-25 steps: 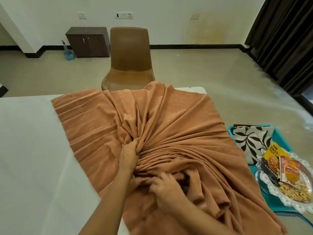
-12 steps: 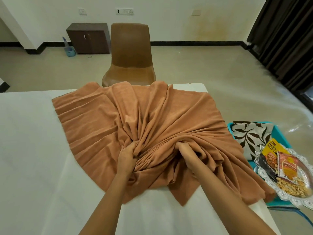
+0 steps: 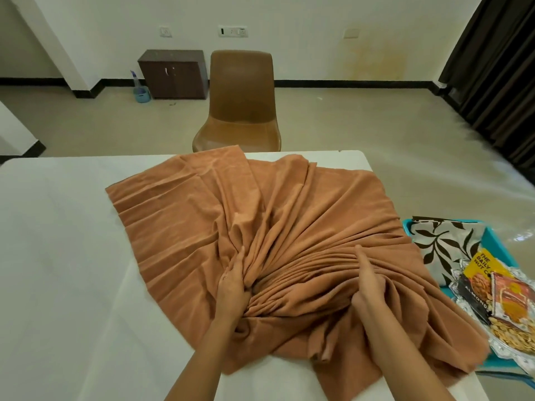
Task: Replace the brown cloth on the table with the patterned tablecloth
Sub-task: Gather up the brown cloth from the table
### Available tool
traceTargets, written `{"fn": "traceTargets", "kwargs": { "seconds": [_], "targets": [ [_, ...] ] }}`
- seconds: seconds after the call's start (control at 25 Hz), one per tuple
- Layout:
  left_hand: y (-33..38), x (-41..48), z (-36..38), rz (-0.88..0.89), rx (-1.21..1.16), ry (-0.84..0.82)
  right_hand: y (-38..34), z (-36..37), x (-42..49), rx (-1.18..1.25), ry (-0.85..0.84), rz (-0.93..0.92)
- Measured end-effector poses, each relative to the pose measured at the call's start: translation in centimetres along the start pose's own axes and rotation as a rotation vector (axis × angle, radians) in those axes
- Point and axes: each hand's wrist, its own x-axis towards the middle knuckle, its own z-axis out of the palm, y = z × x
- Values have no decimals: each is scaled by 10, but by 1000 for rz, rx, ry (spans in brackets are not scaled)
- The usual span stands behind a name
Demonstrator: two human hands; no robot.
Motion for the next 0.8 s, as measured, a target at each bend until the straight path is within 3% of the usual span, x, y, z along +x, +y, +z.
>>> {"fn": "traceTargets", "kwargs": {
  "seconds": [0.08, 0.2, 0.4, 0.48, 0.56, 0.64, 0.72, 0.8],
  "targets": [
    [-5, 0, -4, -2, -24, -63, -6, 23, 5, -298, 64, -22],
    [-8, 0, -7, 201, 24, -100, 2, 73, 8, -687, -124, -111],
    [-10, -22, 10, 391, 64, -293, 10, 126, -9, -793, -419, -305],
    [-2, -29, 12, 424, 13, -335, 22, 136, -17, -977, -497, -446],
    [5, -29, 5, 452, -3, -381, 37, 140, -24, -1309, -501, -645],
    [10, -29, -8, 454, 80, -370, 45, 139, -29, -1531, -496, -822],
    [5, -41, -13, 320, 169, -170, 45, 139, -29, -1588, -519, -882],
    [5, -64, -21, -171, 304, 167, 43, 139, -23, -1600, -539, -888]
  ]
}}
